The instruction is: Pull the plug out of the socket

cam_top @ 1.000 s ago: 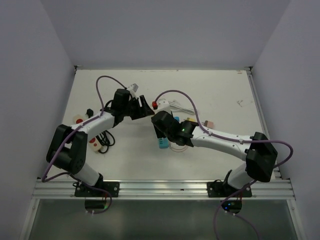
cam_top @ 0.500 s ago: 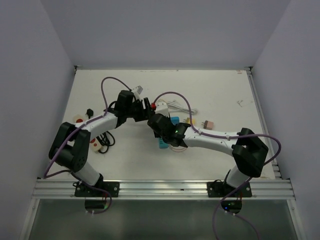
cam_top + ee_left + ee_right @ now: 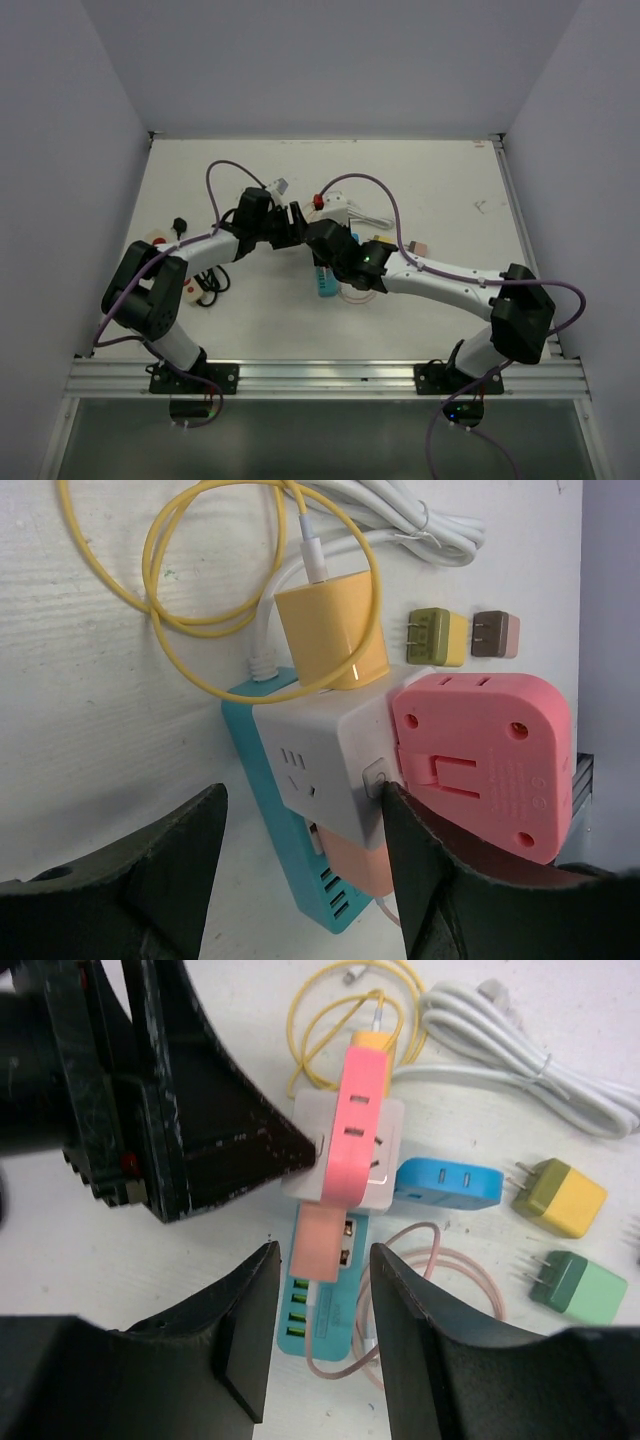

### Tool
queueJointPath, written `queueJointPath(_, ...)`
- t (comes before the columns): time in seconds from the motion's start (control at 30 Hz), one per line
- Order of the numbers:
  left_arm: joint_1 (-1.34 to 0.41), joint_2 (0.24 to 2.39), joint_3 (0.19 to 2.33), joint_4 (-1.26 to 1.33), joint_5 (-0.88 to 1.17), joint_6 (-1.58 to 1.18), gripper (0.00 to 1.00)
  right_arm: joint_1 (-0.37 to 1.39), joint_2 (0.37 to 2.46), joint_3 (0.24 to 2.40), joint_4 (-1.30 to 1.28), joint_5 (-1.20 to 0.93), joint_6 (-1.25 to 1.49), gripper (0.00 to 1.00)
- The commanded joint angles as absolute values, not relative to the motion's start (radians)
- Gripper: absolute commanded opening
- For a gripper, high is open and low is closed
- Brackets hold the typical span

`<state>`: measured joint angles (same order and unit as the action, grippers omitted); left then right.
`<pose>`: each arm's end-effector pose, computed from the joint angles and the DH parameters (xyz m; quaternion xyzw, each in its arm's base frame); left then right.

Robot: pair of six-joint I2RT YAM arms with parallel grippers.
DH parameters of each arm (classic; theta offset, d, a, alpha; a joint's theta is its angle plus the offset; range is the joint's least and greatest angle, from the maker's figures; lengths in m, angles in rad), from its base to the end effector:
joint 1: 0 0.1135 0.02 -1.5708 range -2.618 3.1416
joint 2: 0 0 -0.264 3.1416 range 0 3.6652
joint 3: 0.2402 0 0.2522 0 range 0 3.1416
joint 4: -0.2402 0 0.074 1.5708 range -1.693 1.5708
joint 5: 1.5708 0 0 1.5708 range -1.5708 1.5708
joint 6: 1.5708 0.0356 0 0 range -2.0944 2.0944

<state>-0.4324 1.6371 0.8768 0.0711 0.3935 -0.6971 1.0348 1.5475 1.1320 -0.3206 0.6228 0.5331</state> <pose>0.3019 -0.1544 0.1836 -0.0344 0.8902 -0.3733 0.2588 0.1907 0.2804 0.2643 -0.0957 0.8738 0.0741 0.4710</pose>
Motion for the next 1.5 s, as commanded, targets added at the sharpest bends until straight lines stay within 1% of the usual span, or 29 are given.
queueJointPath(0.0,-0.439,1.62,0.827,0.103,0.382,-0.701,0.66,0.999,1.505,1.201,-0.353,0.675,0.558,0.45)
queueJointPath(0.3,-0.442,1.603,0.802,0.106,0.377,-0.699,0.66,0.913,1.597,1.324,-0.383,0.588,0.595,0.45)
queueJointPath(0.47,-0.443,1.611,0.801,0.106,0.376,-0.699,0.66,0.904,1.702,1.413,-0.408,0.551,0.592,0.46)
queueJointPath(0.7,-0.446,1.615,0.798,0.092,0.353,-0.696,0.66,0.896,1.773,1.43,-0.448,0.565,0.632,0.45)
queueJointPath(0.73,-0.446,1.617,0.798,0.091,0.351,-0.696,0.66,0.897,1.776,1.43,-0.451,0.563,0.63,0.44)
queueJointPath(0.77,-0.446,1.618,0.799,0.091,0.348,-0.696,0.66,0.894,1.781,1.428,-0.453,0.561,0.632,0.35)
queueJointPath(0.8,-0.446,1.621,0.798,0.086,0.347,-0.698,0.66,0.894,1.781,1.431,-0.456,0.56,0.63,0.29)
queueJointPath(0.83,-0.448,1.624,0.802,0.081,0.342,-0.699,0.66,0.894,1.781,1.431,-0.457,0.558,0.627,0.17)
queueJointPath(0.93,-0.456,1.637,0.825,0.034,0.307,-0.698,0.65,0.894,1.773,1.448,-0.465,0.552,0.617,0.0)
queueJointPath(1.03,-0.48,1.654,0.87,-0.07,0.229,-0.69,0.62,0.894,1.755,1.466,-0.469,0.542,0.601,0.0)
queueJointPath(1.17,-0.52,1.687,0.928,-0.193,0.129,-0.693,0.61,0.894,1.732,1.485,-0.445,0.548,0.589,0.0)
queueJointPath(1.47,-0.566,1.759,0.957,-0.279,0.068,-0.733,0.58,0.894,1.643,1.444,-0.342,0.612,0.6,0.0)
